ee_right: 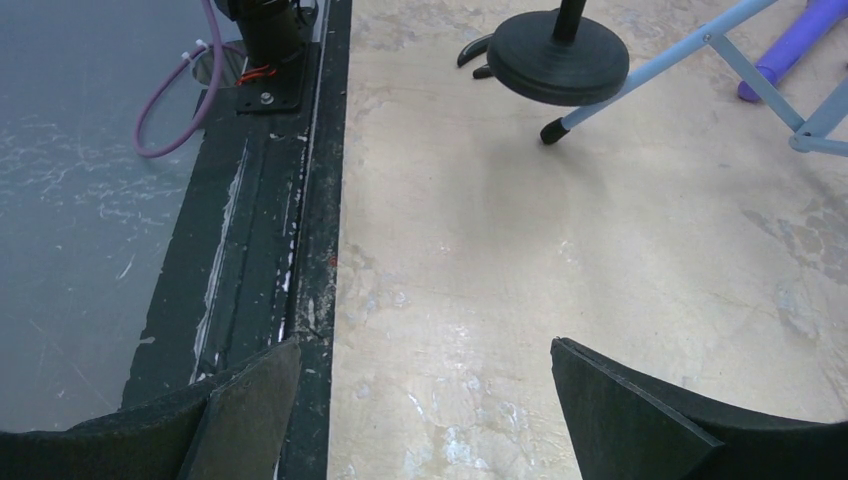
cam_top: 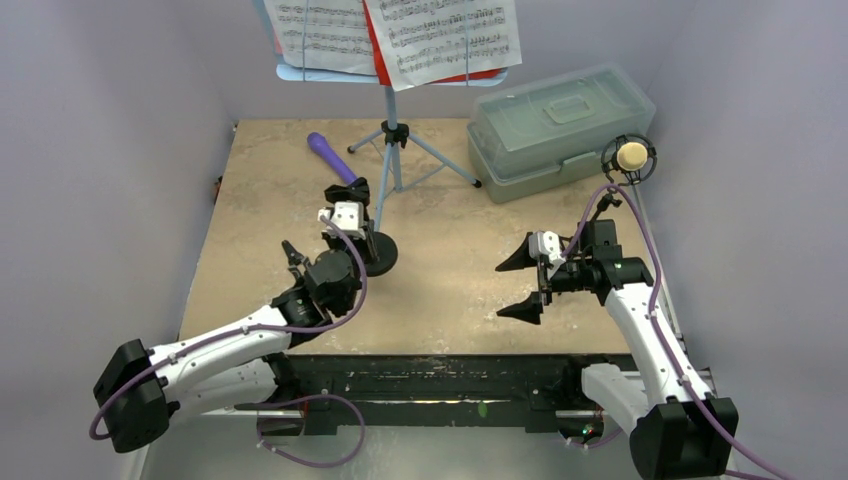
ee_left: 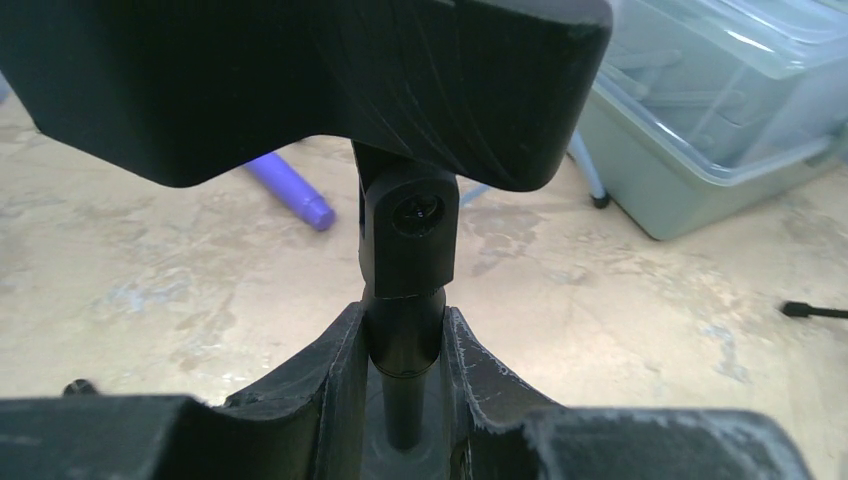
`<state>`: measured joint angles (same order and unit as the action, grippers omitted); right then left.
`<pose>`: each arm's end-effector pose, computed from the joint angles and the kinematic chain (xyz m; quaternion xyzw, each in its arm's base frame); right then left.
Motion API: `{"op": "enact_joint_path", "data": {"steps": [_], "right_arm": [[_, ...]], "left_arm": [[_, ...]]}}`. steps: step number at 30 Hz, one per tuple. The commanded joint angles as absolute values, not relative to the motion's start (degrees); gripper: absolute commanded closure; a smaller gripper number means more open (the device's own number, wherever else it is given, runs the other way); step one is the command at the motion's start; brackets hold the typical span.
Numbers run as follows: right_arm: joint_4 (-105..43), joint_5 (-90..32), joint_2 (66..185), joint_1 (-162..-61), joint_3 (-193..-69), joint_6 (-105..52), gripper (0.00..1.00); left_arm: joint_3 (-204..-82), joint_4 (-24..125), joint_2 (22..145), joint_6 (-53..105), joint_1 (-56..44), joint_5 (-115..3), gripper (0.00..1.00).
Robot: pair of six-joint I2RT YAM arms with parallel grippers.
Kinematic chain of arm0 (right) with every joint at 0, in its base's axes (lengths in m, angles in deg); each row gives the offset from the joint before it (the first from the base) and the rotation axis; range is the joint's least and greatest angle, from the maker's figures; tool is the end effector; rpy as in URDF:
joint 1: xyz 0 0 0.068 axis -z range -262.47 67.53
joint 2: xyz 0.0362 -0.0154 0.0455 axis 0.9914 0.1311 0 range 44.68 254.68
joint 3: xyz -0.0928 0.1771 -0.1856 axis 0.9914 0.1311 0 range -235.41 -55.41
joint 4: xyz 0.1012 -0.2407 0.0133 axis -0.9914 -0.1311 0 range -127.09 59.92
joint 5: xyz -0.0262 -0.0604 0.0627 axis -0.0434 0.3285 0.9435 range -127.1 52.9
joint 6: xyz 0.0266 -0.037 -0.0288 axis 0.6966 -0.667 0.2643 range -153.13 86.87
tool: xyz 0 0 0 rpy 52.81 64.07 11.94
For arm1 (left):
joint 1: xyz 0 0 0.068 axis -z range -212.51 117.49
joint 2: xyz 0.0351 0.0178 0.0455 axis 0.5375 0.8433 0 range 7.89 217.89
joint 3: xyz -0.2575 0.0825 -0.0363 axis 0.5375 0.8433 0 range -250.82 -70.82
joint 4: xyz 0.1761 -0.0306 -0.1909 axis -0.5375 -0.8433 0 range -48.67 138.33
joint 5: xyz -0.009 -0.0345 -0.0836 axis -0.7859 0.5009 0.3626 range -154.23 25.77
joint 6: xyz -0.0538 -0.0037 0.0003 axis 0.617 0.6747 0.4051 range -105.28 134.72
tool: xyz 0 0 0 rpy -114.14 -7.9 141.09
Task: Pack up the instrument practice props
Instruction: Place the microphone stand at the center of the board.
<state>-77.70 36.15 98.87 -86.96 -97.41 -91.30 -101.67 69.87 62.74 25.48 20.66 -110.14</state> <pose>0.1569 0.0465 0.2617 -0.5356 0.5811 0.4196 0.4465 0.1492 -0.1567 0.2802 -0.0110 0.7175 -0.0984 0.6895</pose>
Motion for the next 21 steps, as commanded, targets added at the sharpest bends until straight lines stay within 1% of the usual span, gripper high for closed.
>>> {"op": "enact_joint_path", "data": {"steps": [1,13,21], "right_arm": [[-78.2,37.5,97.6,-87.1,-99.2,-92.4,0.01],[-78.3,37.4,97.3,-87.0,-99.2,-92.7,0.01],[-78.3,37.1,97.1,-87.1,-99.2,-92.8,0.01]], "left_arm": [[-105.3,73.8,62.3,24.2,16.9,-112.2,1.00],[-106.5,77.6,69.2,25.5,0.7,-107.6,1.00],[-110.3,84.7,81.8,27.2,-13.5,-101.4,1.00]]}}
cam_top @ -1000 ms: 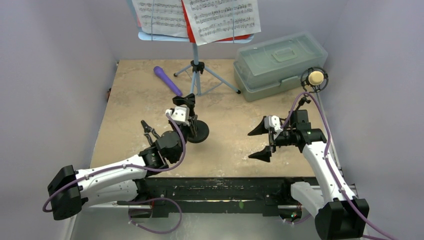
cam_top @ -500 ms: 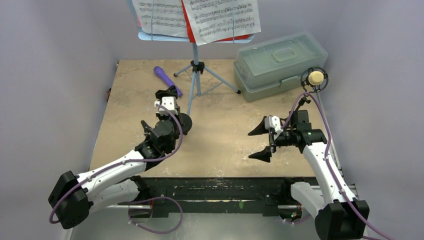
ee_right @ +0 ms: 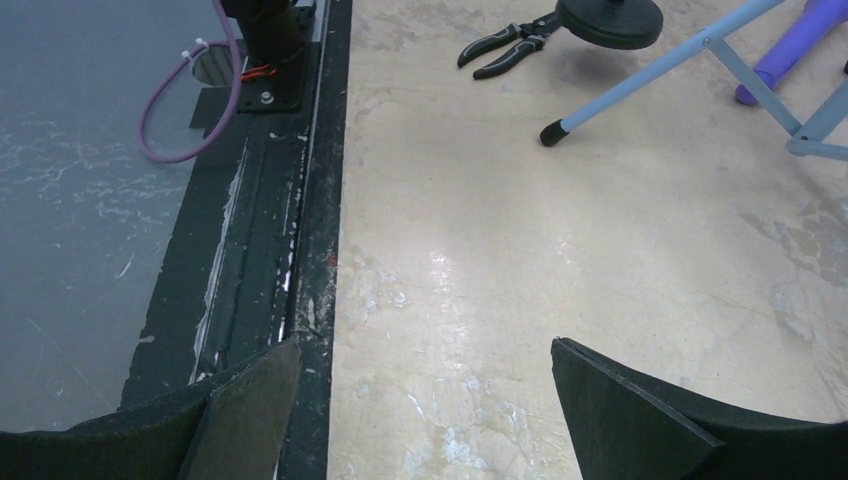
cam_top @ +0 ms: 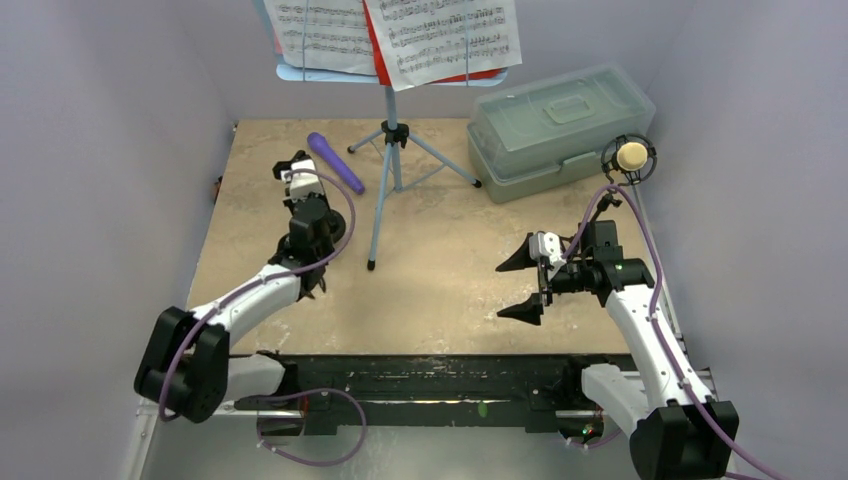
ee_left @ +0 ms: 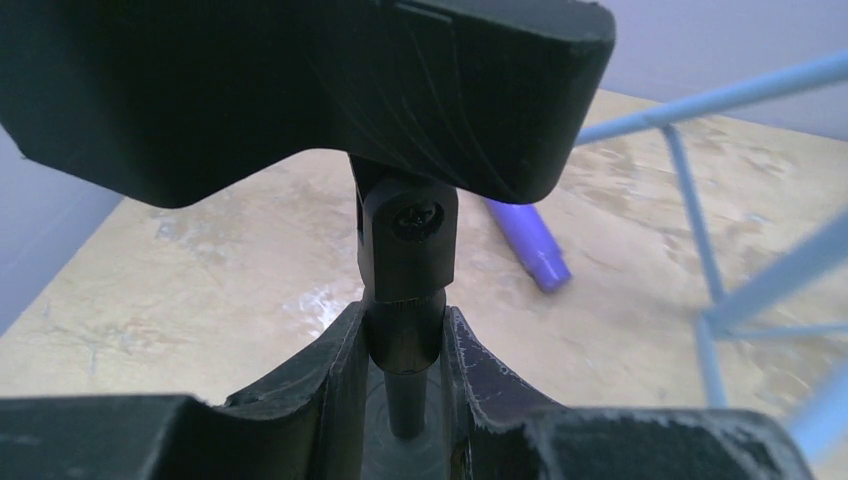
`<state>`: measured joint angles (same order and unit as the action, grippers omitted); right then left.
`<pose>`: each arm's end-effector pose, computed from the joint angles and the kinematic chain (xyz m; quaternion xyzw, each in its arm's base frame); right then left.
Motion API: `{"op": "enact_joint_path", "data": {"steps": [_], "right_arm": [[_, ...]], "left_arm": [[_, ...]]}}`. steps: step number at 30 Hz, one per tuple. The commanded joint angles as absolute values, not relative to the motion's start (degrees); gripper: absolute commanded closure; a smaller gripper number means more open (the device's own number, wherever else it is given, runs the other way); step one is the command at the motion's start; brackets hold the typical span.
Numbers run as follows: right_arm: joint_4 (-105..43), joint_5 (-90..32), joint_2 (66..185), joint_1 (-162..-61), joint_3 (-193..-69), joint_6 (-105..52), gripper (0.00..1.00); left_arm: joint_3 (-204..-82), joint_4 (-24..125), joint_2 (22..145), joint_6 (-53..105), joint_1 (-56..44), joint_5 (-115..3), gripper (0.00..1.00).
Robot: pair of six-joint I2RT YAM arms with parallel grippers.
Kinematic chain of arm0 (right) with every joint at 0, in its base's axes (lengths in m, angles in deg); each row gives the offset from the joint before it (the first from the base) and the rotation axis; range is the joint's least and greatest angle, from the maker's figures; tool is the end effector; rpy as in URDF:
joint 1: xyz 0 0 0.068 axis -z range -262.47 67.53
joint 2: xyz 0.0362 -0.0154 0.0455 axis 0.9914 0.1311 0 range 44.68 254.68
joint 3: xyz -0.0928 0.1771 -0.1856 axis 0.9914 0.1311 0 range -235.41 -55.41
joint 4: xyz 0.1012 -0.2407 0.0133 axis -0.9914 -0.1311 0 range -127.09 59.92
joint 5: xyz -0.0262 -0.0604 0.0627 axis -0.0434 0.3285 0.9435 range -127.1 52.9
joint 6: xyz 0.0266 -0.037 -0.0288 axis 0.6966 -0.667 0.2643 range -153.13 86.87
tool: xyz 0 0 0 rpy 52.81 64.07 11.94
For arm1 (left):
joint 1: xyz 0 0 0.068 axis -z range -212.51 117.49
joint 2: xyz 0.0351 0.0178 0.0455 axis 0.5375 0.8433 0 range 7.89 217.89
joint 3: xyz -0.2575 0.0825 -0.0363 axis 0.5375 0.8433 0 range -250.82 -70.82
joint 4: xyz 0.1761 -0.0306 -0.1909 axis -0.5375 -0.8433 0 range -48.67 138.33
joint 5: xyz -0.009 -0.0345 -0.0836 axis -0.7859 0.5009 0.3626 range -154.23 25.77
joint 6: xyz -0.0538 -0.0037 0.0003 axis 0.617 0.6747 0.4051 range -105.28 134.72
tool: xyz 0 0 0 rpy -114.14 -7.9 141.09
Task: Pack up the instrument practice props
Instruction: Place the microphone stand at the center of the board.
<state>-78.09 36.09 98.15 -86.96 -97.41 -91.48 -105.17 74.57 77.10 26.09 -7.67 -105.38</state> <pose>0.1546 0.0463 0.2631 -0.5377 0.5792 0.4171 0.4488 0.2469 -0.0886 0.2543 -0.1443 0.7318 0.0635 0.6630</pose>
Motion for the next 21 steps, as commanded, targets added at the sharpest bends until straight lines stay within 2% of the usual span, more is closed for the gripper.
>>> {"op": "enact_joint_path", "data": {"steps": [1,10,16,18,21], "right_arm": [[-78.3,37.1,97.1,-87.0,-99.2,-92.9,0.01],[-78.5,36.8,97.1,-87.0,-99.2,-93.2,0.01],[-78.4,36.6,97.8,-87.1,-99.3,-93.3,0.01],[-78.3,36.5,98.1,-87.1,-99.3,-93.3,0.01],[-78.2,36.0,98.5,-87.1,-99.3,-93.2,0.01]], "left_arm": [[-111.0,86.2,84.0,27.1,-15.1,-101.0,1.00],[-119.6,95.4,101.9,26.3,-26.8,-96.0,1.00],[-128.1,97.6,111.1,26.7,-30.6,-90.9,1.00],[-132.4,97.4,114.4,26.4,-31.0,-91.1,0.92],[-138.9,94.9,119.9,25.5,-31.0,-92.1,0.65]]}}
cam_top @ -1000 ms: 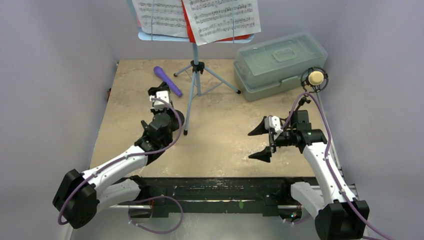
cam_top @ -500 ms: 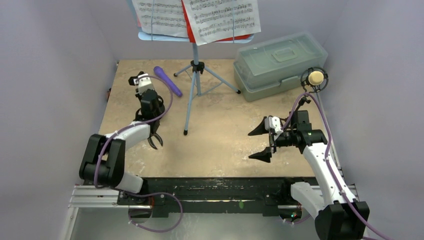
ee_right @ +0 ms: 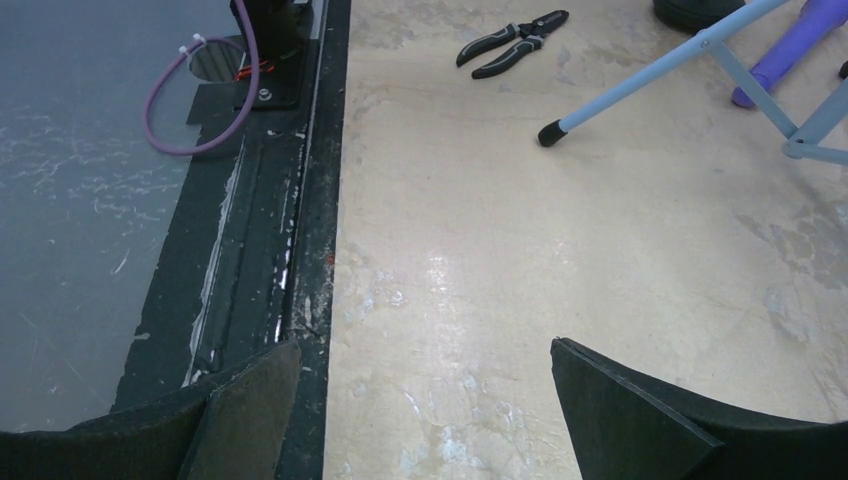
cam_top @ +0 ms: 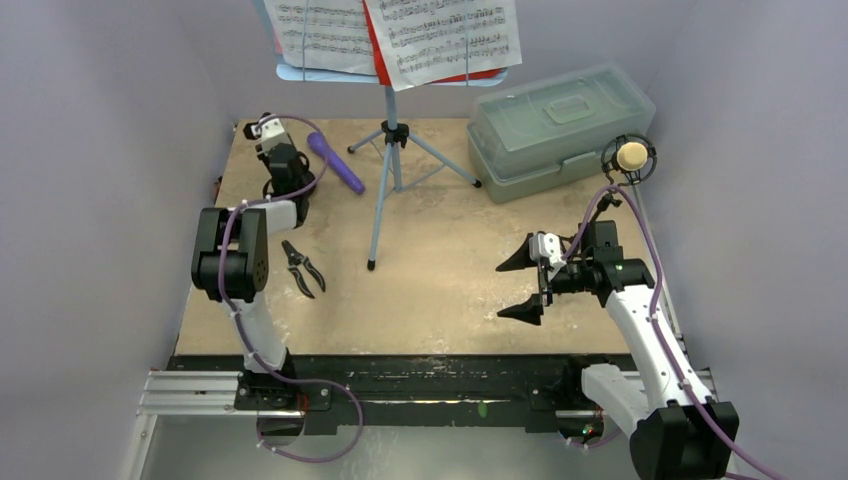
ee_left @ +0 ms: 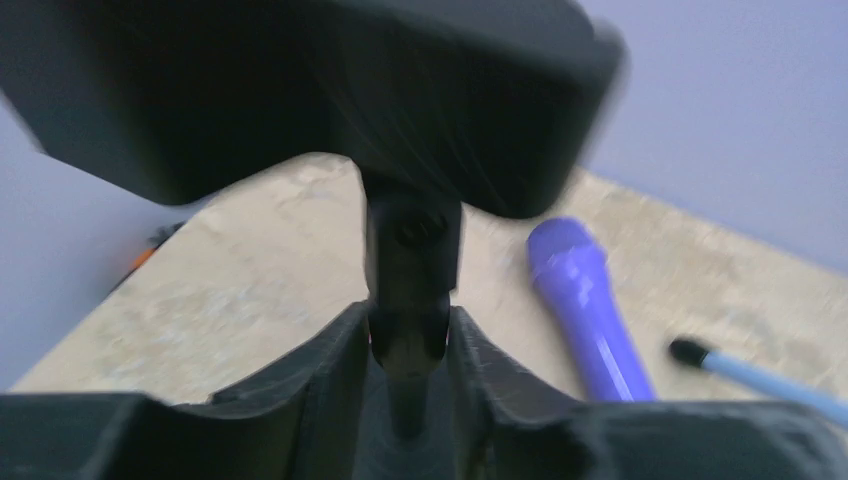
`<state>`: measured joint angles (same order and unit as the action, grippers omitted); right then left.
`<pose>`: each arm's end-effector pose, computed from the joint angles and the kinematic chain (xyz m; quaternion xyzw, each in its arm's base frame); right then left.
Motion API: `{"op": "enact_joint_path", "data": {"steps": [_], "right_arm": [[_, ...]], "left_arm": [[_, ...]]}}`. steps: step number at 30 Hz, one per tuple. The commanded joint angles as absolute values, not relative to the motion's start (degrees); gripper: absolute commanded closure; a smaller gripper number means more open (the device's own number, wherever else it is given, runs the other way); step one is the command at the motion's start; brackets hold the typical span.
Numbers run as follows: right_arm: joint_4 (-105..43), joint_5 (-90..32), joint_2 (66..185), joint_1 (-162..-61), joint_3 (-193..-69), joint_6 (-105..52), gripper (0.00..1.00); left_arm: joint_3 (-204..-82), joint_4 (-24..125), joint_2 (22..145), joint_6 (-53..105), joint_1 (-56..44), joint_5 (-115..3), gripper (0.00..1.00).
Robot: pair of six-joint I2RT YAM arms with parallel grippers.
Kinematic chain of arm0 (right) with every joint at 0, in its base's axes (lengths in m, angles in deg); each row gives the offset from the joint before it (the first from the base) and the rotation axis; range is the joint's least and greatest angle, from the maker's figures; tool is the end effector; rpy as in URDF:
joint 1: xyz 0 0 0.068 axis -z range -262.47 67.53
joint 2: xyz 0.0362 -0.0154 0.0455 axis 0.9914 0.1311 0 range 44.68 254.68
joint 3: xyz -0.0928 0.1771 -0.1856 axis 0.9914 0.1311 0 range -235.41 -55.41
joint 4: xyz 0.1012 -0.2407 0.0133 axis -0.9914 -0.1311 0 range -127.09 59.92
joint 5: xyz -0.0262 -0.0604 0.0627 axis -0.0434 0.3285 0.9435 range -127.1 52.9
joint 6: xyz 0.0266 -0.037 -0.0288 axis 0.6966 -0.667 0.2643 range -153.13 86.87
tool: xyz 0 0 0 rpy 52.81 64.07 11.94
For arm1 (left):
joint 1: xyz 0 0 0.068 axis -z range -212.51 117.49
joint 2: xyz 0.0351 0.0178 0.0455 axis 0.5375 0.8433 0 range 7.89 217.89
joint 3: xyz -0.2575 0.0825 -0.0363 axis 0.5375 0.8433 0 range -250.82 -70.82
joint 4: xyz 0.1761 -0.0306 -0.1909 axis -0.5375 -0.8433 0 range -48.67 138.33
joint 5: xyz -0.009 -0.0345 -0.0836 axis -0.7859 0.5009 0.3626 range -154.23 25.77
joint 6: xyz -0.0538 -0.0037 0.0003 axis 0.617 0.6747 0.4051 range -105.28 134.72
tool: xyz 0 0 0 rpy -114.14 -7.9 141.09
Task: Pack up the instrument practice props
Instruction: Place the microphone stand at the center of the board.
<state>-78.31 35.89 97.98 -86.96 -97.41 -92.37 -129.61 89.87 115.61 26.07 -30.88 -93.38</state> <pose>0.1539 0.0462 0.2632 -0.5422 0.5763 0.4125 0.4514 0.4110 0.0056 0.2061 -0.2271 0.7103 0.1156 0.6561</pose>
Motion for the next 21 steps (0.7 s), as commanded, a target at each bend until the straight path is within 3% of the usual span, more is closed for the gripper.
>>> {"op": "enact_joint_path", "data": {"steps": [1,5,7,21], "right_arm": [[-78.1,35.8,98.6,-87.1,-99.3,-93.3,0.01],[-77.7,35.2,98.9,-87.1,-99.2,-93.1,0.01],[-77.6,35.2,98.9,-87.0,-99.1,-93.0,0.01],[-76.9,34.3,98.0,-87.1,-98.6,-92.5,0.01]], "left_arm": [[-140.8,93.0,121.3,24.9,-31.0,-92.0,0.56],[-143.4,88.0,122.9,25.0,-31.0,-93.8,0.13],[-142.7,85.8,121.9,25.9,-31.1,-93.8,0.03],[-130.6,62.2,102.2,39.8,-31.0,-93.0,0.00]]}}
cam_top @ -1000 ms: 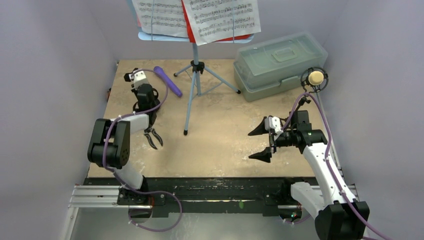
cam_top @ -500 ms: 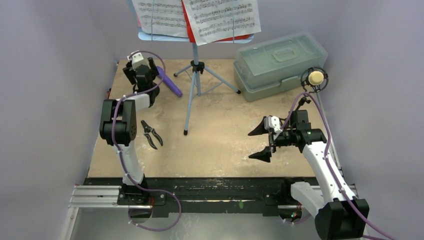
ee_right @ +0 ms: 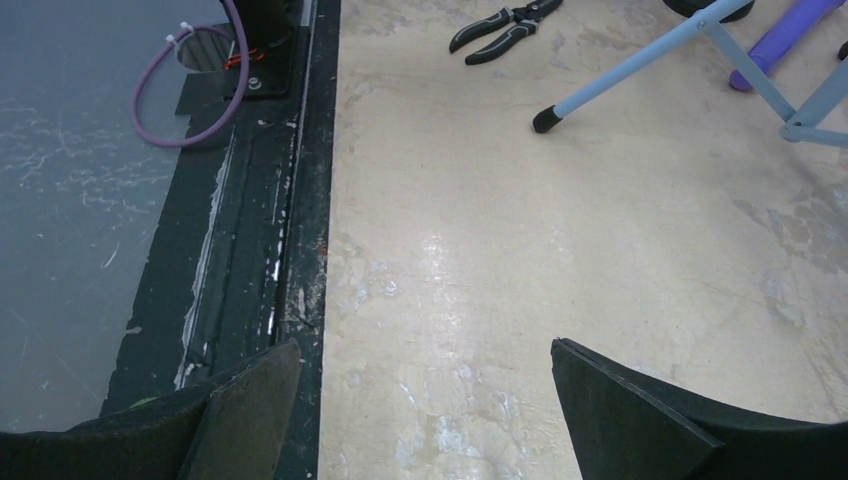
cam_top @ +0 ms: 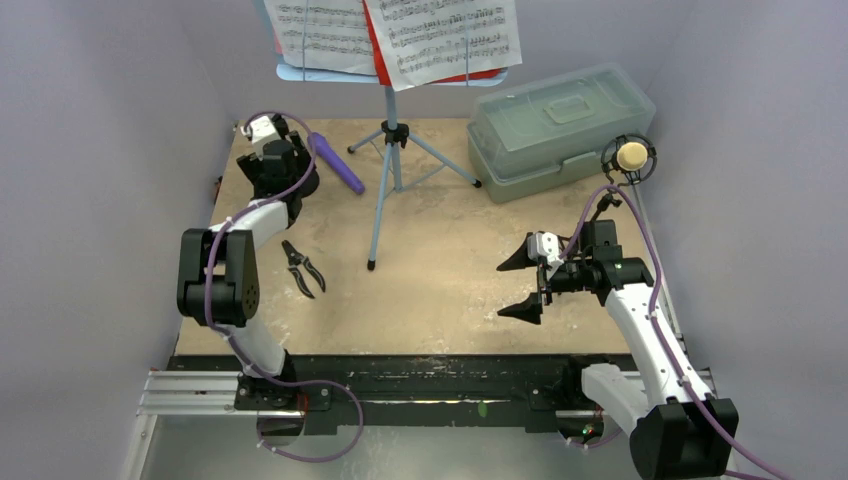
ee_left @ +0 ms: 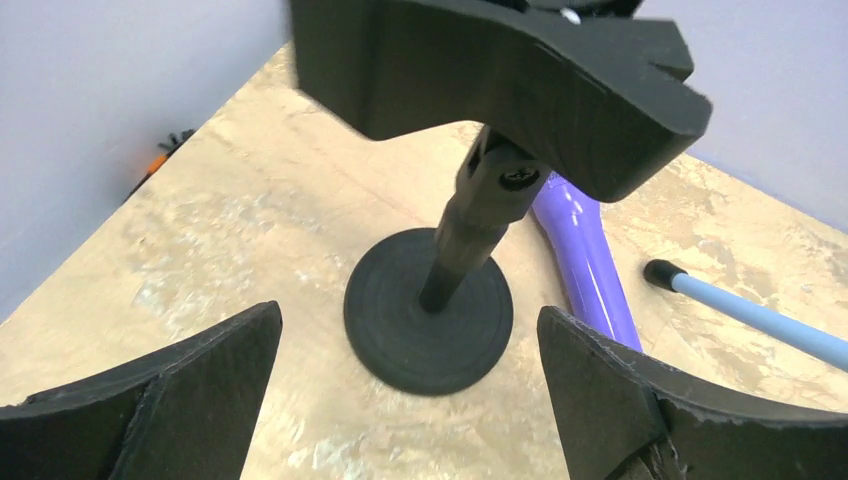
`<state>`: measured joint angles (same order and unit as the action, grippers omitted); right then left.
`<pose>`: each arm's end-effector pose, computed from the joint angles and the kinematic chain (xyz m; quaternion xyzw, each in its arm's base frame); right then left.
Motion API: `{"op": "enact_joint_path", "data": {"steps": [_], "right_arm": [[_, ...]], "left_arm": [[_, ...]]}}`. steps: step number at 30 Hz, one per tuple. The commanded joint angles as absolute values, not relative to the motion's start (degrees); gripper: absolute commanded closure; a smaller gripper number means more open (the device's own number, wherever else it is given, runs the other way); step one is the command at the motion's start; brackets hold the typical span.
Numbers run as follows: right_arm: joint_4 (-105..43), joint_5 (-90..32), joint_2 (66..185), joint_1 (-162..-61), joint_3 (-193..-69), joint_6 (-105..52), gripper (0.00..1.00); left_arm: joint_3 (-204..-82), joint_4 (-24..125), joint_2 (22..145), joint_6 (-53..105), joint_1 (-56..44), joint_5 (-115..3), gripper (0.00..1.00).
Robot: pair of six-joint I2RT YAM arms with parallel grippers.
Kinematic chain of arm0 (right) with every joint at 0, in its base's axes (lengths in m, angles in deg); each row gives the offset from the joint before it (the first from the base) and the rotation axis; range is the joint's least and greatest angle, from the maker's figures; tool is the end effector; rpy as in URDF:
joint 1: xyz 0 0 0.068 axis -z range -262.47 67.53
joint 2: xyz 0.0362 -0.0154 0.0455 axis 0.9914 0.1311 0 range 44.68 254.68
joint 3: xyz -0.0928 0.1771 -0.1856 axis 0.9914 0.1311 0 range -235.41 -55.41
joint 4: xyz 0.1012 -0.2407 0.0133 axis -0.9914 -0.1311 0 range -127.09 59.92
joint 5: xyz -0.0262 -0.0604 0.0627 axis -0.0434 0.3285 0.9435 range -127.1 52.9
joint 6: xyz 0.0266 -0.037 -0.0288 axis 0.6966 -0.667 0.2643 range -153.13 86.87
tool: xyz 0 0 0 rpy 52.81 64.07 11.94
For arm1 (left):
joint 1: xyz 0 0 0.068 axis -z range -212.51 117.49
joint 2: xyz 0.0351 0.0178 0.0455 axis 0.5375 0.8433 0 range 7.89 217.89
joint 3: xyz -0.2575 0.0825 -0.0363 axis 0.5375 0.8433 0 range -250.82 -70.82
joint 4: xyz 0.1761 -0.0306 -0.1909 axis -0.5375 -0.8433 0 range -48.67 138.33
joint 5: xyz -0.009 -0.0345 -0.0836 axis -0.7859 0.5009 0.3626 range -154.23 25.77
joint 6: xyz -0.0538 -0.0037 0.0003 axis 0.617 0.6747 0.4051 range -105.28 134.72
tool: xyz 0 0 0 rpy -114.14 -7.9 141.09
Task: Pack up the instrument practice props
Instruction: Place the microphone stand at the center of the board, then remove the microphone from the microphone stand.
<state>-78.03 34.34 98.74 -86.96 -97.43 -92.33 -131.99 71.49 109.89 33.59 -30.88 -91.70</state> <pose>0.1567 0.0462 0.2609 -0.5422 0.5864 0.4043 0.4457 0.4003 0.0050 0.2249 -0.2560 0.7544 0.0866 0.5982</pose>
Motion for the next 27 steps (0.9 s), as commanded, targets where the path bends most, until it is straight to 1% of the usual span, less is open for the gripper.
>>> {"op": "enact_joint_path", "data": {"steps": [1,7,11,15,19,23,27], "right_arm": [[-76.9,34.3,98.0,-87.1,-98.6,-92.5,0.01],[-77.4,33.3,97.5,-87.1,-98.5,-93.6,0.01],[-78.0,32.3,96.7,-87.0,-98.3,-95.0,0.01],[-81.7,31.9,96.9,-85.9,-98.8,-100.3,0.01],[-87.8,33.4,96.4,-82.9,-100.2,-106.9,0.01],[-90.7,34.8,95.6,-80.3,-102.2,-108.9,0.01],[-92.5,33.7,94.4,-80.1,-104.6,-108.1,0.01]], "left_arm": [[-130.0,60.0,100.6,41.0,-30.9,-93.1,0.00],[-125.8,49.7,88.5,46.5,-31.0,-90.2,0.00],[-120.6,45.3,80.5,46.6,-31.0,-87.8,0.00],[-114.1,46.4,72.6,45.1,-30.7,-82.7,0.00],[-111.0,47.4,66.1,43.6,-28.5,-76.2,0.00],[-111.0,48.9,63.2,37.5,-24.8,-75.8,0.00],[-111.3,48.4,62.5,37.2,-24.5,-75.6,0.00]]}}
